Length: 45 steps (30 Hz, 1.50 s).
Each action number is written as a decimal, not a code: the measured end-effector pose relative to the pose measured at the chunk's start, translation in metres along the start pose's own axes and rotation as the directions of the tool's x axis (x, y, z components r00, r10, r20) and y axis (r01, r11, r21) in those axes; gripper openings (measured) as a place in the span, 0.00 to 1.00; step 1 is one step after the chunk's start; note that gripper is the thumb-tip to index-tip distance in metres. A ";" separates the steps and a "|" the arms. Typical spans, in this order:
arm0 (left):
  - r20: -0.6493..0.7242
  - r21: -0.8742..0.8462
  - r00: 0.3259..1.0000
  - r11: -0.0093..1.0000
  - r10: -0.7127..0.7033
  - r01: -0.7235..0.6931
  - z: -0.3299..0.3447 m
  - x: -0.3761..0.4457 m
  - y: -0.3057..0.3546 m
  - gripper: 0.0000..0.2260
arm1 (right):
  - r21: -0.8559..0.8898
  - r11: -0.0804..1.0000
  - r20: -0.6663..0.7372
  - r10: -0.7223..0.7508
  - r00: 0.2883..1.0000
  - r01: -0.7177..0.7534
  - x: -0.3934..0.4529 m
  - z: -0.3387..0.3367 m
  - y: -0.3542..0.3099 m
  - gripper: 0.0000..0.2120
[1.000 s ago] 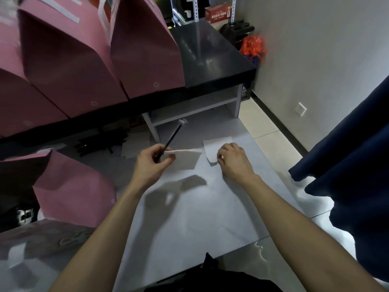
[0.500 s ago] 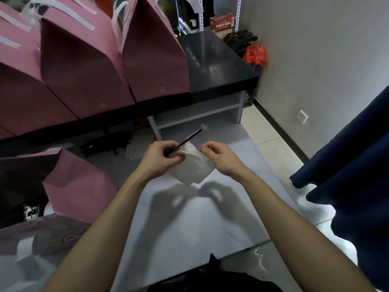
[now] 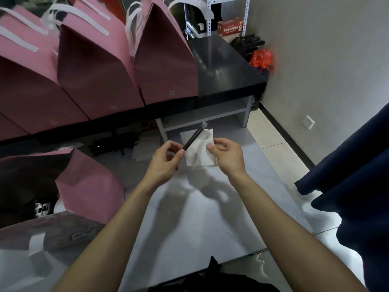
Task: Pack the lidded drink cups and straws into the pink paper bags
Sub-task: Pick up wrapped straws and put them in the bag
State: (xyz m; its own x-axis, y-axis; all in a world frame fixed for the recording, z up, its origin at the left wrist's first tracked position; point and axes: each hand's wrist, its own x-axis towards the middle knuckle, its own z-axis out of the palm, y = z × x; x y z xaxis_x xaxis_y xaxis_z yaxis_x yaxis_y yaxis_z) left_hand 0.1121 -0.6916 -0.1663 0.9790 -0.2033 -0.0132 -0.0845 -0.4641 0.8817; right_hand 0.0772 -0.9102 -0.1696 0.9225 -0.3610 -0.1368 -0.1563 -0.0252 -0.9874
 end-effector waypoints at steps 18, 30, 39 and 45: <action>-0.260 0.013 0.948 0.982 0.184 -0.187 -0.160 -0.087 0.065 0.10 | 0.066 0.847 0.242 -0.527 0.815 0.528 -0.068 0.132 -0.149 0.05; -0.262 0.674 0.965 0.719 0.014 0.173 -0.377 -0.162 -0.020 0.19 | 0.247 0.698 0.448 -0.697 0.560 0.672 -0.146 0.265 -0.213 0.04; 0.001 0.548 1.000 0.836 -0.012 0.009 -0.390 -0.171 -0.072 0.60 | -0.394 0.105 0.817 -0.415 0.400 0.913 -0.149 0.336 -0.164 0.06; -0.043 0.453 0.997 0.891 0.063 -0.037 -0.388 -0.176 -0.075 0.52 | -0.449 -0.391 0.888 -0.099 0.449 0.803 -0.150 0.370 -0.150 0.11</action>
State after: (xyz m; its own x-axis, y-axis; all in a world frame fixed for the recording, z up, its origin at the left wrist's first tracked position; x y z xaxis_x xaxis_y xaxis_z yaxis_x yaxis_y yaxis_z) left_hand 0.0180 -0.2870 -0.0470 0.9788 -0.1948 0.0625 -0.1951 -0.7968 0.5719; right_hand 0.0929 -0.5069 -0.0302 0.7429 0.6685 -0.0343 0.6435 -0.6992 0.3116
